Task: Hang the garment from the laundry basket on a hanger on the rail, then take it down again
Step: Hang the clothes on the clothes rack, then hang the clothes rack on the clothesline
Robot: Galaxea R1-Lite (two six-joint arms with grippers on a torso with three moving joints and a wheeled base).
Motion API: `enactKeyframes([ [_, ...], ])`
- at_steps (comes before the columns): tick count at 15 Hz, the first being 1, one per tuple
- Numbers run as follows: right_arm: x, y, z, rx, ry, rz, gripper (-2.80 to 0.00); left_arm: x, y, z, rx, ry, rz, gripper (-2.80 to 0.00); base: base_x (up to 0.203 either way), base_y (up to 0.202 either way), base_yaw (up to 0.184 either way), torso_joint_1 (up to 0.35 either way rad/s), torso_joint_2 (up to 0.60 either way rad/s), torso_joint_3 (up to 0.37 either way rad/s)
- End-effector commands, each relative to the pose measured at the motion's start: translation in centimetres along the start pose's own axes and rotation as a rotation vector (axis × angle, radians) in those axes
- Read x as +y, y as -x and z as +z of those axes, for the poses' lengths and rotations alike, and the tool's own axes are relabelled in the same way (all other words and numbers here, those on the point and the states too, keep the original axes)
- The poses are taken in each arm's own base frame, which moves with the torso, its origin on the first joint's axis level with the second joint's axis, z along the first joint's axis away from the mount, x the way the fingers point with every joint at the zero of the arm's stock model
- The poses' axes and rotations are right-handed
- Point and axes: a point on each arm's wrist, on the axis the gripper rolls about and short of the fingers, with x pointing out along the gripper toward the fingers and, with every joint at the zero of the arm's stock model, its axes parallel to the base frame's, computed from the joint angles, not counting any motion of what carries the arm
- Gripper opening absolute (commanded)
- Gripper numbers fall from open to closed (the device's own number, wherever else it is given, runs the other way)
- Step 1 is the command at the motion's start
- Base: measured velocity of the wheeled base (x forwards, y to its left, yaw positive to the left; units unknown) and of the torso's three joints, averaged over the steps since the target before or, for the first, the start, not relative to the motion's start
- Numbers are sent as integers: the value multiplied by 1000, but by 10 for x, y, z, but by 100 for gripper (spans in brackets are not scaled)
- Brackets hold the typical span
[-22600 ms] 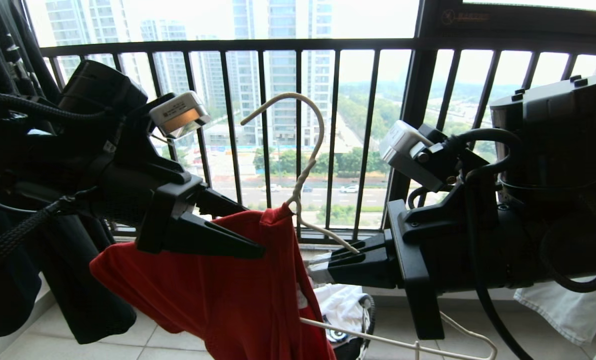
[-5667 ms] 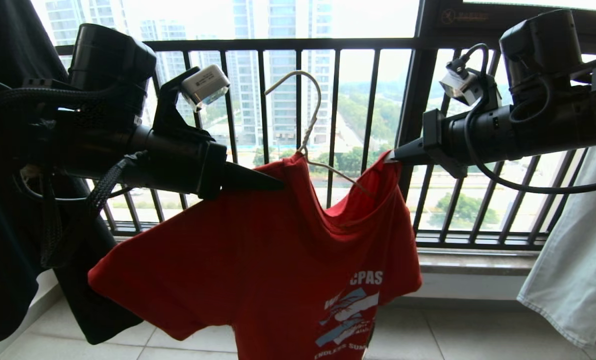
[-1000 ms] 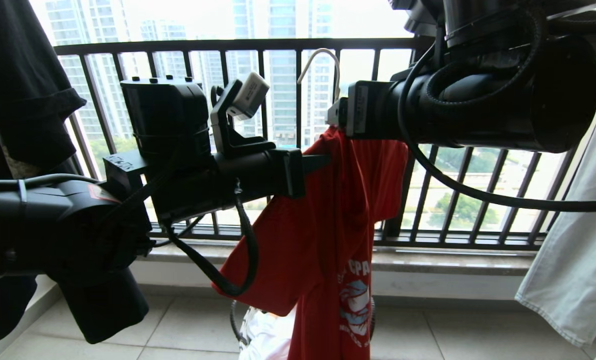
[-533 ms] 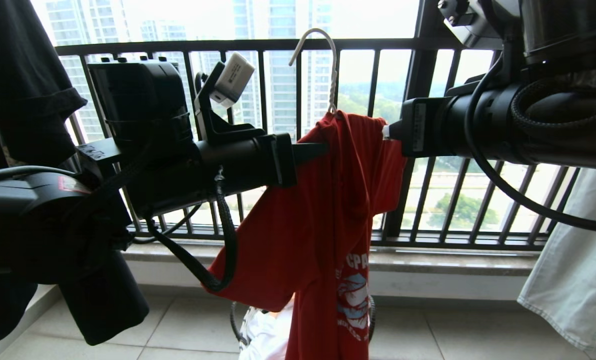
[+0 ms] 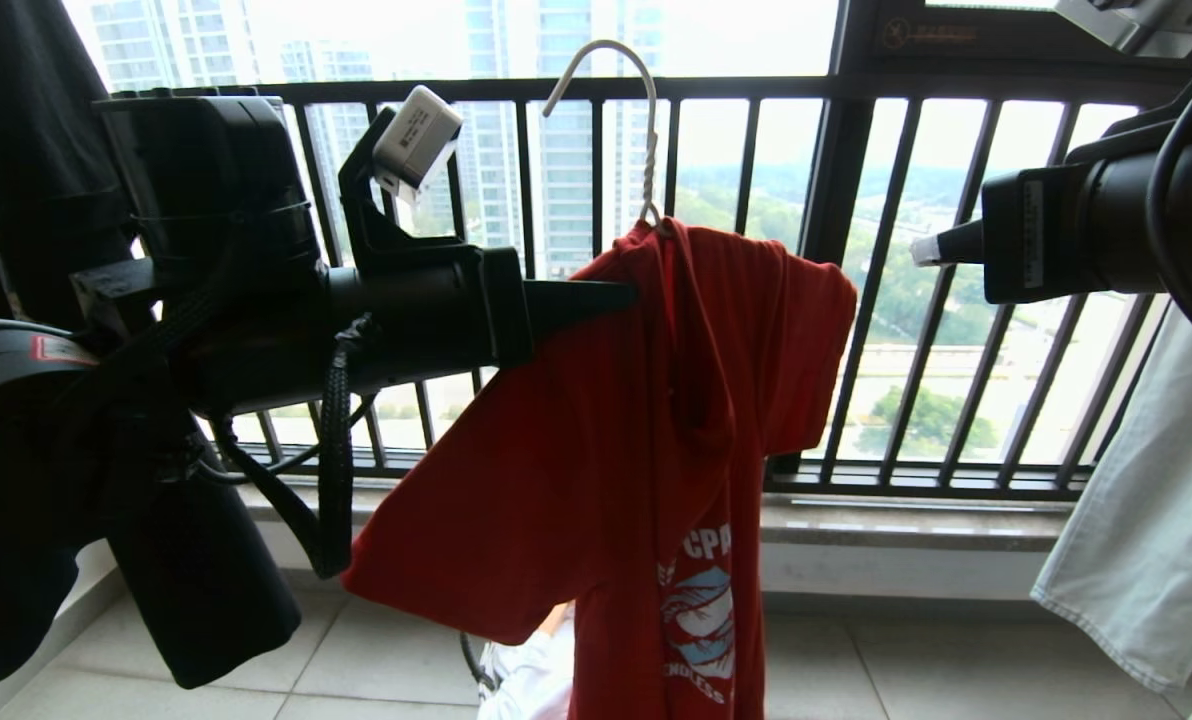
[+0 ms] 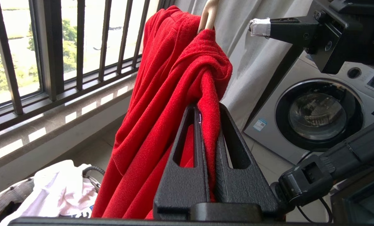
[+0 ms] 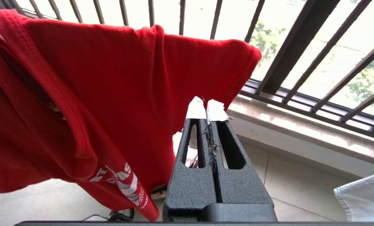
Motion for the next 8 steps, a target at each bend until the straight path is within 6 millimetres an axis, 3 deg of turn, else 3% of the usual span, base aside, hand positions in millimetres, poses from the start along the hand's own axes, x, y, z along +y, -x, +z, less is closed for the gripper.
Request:
enactKeyframes([
  [1, -2, 13, 2, -15, 38, 106, -280, 5, 15, 7, 44, 4, -89, -280, 0, 0, 0, 0, 0, 0],
  [3, -3, 21, 0, -1, 128, 210, -280, 12, 27, 11, 88, 12, -170, -280, 0, 0, 0, 0, 0, 0],
  [4, -3, 22, -2, 13, 175, 236, -38, 15, 29, 10, 104, 18, -191, -280, 0, 0, 0, 0, 0, 0],
  [5, -3, 22, -4, 18, 221, 258, 0, 16, 30, 9, 118, 22, -214, -280, 0, 0, 0, 0, 0, 0],
  [8, 0, 17, -3, 19, 274, 310, 0, 21, 30, 3, 172, 45, -294, -280, 0, 0, 0, 0, 0, 0],
])
